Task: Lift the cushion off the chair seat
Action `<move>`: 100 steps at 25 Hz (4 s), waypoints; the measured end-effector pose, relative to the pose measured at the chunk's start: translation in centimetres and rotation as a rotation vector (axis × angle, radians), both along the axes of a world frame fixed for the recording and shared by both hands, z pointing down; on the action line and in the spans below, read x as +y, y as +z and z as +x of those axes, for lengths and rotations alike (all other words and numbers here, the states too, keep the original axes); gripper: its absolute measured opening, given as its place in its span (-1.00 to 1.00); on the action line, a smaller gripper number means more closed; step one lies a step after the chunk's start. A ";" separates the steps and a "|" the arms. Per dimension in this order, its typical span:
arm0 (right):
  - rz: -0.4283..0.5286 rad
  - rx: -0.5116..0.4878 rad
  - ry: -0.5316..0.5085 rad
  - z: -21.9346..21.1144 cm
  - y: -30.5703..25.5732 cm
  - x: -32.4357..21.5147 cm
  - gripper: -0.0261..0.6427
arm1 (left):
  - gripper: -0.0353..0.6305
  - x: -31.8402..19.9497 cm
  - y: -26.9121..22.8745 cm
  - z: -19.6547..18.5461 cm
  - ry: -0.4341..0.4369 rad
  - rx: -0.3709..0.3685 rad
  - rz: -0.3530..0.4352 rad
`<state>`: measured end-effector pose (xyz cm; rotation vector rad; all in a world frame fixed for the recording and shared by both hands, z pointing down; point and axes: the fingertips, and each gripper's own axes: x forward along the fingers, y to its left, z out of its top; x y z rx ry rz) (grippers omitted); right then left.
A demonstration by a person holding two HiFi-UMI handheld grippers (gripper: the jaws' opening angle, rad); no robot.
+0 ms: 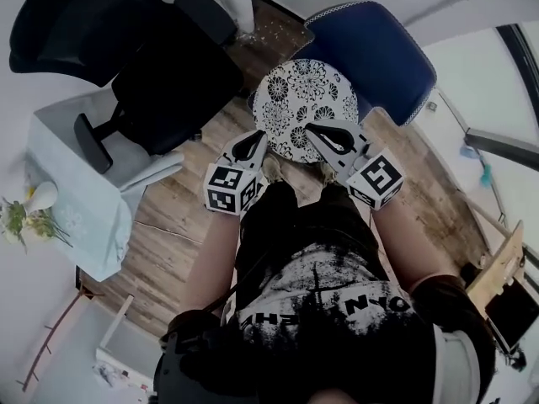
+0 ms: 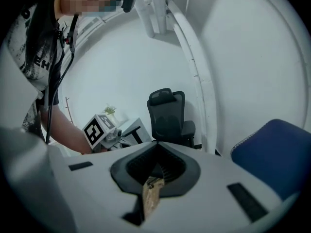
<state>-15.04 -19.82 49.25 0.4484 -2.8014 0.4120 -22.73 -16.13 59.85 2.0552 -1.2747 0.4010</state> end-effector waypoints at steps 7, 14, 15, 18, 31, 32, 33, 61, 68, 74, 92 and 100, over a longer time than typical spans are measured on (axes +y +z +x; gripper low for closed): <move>-0.050 0.024 -0.033 -0.5 4.5 0.0 -0.87 | -0.83 0.1 7.4 -0.4 -0.110 0.065 -0.145; -0.099 0.021 -0.046 -2.0 9.1 -1.0 -0.87 | -0.51 0.1 15.3 -1.6 -0.173 0.056 -0.270; -0.100 0.019 -0.053 -2.4 9.6 -1.0 -0.87 | -0.48 0.1 16.5 -1.9 -0.185 0.051 -0.288; -0.104 0.018 -0.079 -3.7 11.0 -0.8 -0.87 | -0.40 0.3 20.7 -2.6 -0.211 0.020 -0.341; -0.140 0.064 -0.089 -4.6 18.1 0.0 -0.87 | -0.26 0.3 32.9 -3.1 -0.290 0.144 -0.474; -0.147 0.066 -0.084 -4.4 18.6 0.1 -0.87 | -0.25 0.2 33.5 -2.9 -0.291 0.157 -0.478; -0.154 0.070 -0.081 -4.2 19.1 0.1 -0.87 | -0.25 0.1 34.1 -2.8 -0.287 0.165 -0.481; -0.203 0.072 -0.109 -0.9 19.6 0.6 -0.87 | -0.82 -2.6 28.1 0.6 -0.102 0.114 -0.312; -0.188 0.063 -0.098 1.7 17.5 0.2 -0.87 | -0.83 -4.0 20.7 3.1 -0.060 0.071 -0.212; -0.122 0.028 -0.101 2.7 13.5 -1.2 -0.87 | -0.83 -5.4 14.8 4.4 -0.054 0.032 -0.135; 0.049 0.008 -0.125 10.0 1.8 -2.0 -0.87 | -0.83 -6.6 -4.2 8.5 -0.036 -0.077 0.152; 0.113 -0.010 -0.158 11.3 -2.3 -1.9 -0.87 | -0.83 -5.9 -11.4 9.2 -0.076 -0.134 0.283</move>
